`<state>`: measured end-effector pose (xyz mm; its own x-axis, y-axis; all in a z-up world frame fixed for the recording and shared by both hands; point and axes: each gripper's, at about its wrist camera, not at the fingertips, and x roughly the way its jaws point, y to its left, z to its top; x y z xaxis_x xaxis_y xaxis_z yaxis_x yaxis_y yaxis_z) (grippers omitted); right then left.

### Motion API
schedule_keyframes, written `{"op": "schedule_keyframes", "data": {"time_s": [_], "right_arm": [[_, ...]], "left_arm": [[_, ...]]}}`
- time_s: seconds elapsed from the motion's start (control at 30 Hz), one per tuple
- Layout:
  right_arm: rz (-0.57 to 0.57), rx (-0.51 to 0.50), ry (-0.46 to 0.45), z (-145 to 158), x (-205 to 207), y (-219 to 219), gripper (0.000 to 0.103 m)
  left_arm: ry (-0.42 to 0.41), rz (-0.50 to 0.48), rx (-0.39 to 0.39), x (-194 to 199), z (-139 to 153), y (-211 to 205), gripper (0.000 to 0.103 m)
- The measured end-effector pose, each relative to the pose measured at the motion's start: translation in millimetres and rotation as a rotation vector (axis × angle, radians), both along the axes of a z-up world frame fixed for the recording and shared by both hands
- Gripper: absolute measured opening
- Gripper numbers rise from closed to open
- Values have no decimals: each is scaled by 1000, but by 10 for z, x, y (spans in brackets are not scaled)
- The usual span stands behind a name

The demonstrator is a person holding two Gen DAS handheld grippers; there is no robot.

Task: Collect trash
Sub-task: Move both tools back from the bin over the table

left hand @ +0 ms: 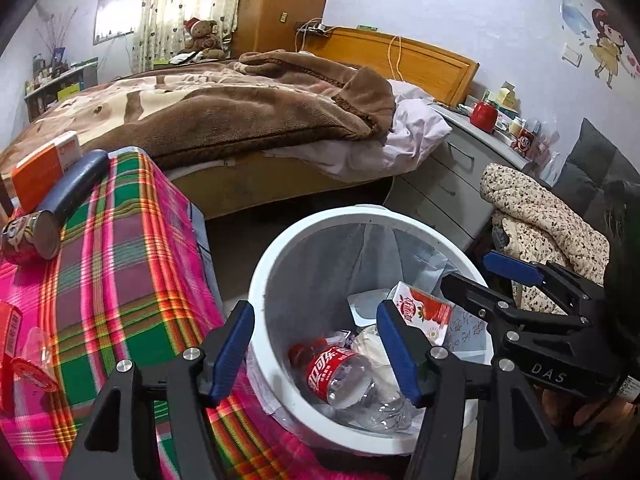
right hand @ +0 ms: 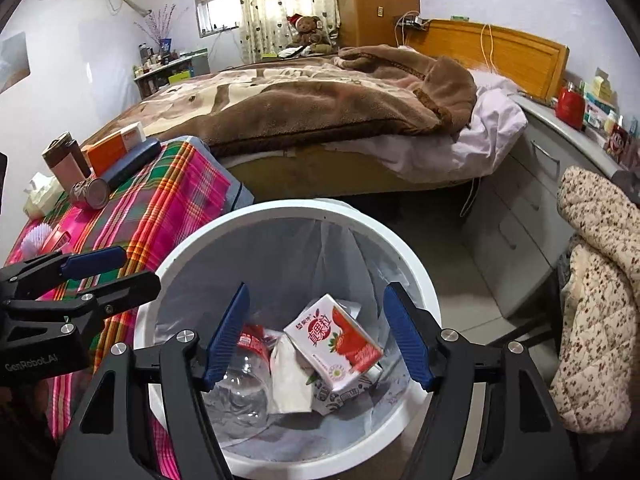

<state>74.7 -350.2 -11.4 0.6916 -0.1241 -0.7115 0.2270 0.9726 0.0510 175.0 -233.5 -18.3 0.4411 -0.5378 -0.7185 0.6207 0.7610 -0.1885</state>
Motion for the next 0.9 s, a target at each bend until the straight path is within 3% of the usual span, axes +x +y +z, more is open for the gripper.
{"op": "schedule_keyframes", "data": {"time_s": [0.57,0.9], "right_arm": [[58,-31,-57,194,13,362,71],[126,-24,-84,252,115,688,71]], "left_arm": [[-47,89,-30,-69,239,578,64],[-72,208,-40,-14,338,1181,64]]}}
